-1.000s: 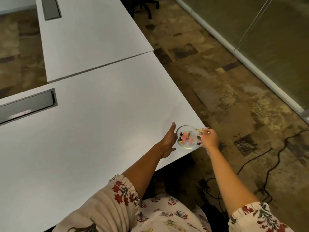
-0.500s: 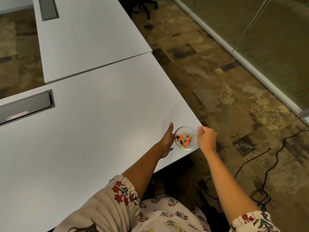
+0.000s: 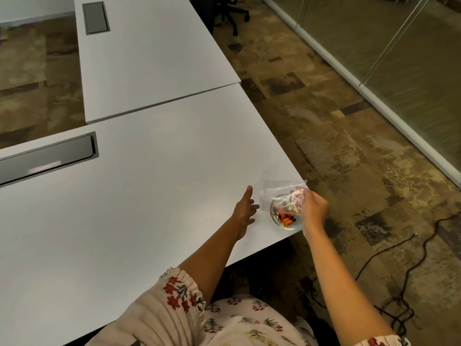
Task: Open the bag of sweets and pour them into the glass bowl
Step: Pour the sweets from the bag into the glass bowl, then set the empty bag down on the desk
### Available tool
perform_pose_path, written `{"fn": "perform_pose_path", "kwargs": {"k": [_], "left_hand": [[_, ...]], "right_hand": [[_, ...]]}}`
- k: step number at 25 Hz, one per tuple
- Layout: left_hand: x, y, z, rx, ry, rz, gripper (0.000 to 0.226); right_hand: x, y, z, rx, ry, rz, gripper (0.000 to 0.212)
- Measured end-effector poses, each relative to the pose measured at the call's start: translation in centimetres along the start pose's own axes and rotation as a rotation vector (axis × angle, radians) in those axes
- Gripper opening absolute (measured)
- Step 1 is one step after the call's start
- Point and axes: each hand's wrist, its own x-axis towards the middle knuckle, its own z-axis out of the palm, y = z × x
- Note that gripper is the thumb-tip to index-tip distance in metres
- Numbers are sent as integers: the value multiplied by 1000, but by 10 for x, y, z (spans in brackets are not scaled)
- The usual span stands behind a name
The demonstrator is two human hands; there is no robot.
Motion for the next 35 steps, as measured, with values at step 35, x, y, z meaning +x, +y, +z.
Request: {"fn": "perform_pose_path", "kwargs": {"k": [35], "left_hand": [[-61, -78, -271, -372, 684, 192, 26]], "right_hand": [[-154, 93, 167, -146, -663, 487, 8]]}}
